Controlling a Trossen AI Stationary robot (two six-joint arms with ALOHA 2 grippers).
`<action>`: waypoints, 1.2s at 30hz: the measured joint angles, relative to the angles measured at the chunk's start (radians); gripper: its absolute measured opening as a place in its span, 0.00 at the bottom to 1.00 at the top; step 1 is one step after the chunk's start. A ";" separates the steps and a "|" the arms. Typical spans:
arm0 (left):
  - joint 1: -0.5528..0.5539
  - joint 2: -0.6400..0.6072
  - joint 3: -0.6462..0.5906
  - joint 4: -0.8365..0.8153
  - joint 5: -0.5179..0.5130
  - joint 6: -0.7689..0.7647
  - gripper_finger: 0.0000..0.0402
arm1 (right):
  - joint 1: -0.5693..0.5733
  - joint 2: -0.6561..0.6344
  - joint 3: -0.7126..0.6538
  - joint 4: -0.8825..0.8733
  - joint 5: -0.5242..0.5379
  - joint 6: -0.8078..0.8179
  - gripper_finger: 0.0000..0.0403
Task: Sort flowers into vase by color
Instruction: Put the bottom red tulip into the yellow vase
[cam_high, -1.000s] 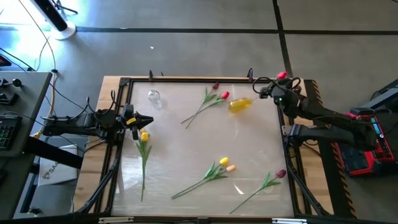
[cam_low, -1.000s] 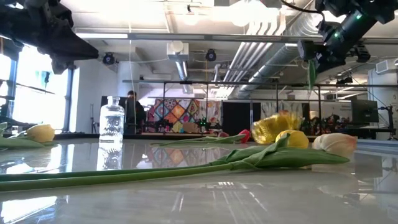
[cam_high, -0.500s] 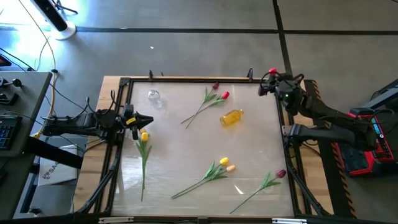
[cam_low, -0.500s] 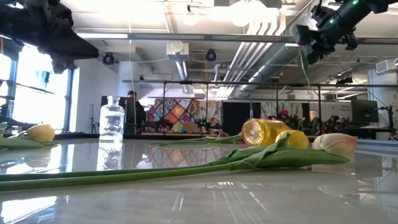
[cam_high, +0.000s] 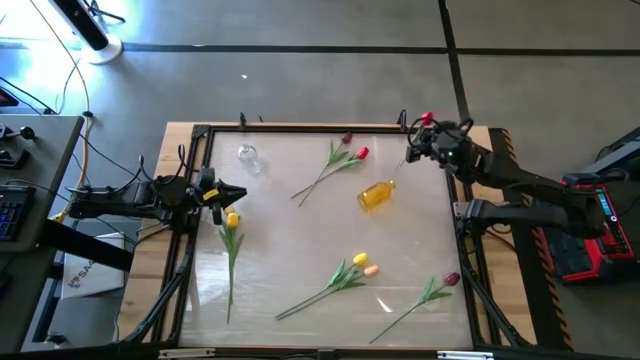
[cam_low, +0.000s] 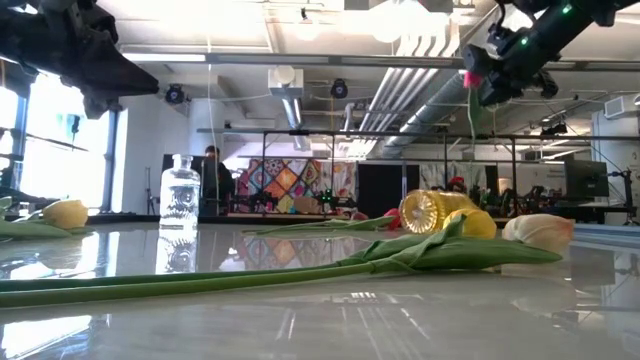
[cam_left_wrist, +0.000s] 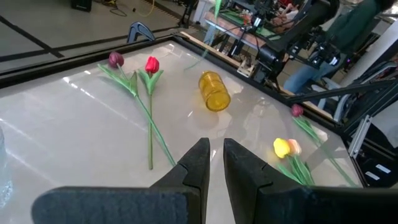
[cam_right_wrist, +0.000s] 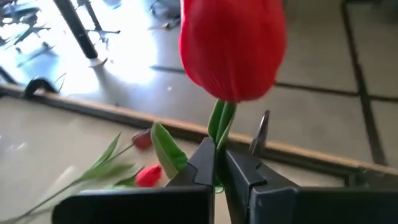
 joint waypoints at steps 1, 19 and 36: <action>0.000 0.000 0.000 0.000 0.000 0.000 0.09 | 0.000 0.000 0.000 -0.016 -0.011 0.021 0.01; 0.000 0.000 0.000 0.001 -0.001 -0.016 0.09 | -0.016 0.023 0.344 -0.464 -0.005 0.225 0.00; 0.000 0.000 0.000 -0.008 0.006 -0.010 0.09 | -0.012 0.177 0.032 -0.553 -0.504 0.590 0.00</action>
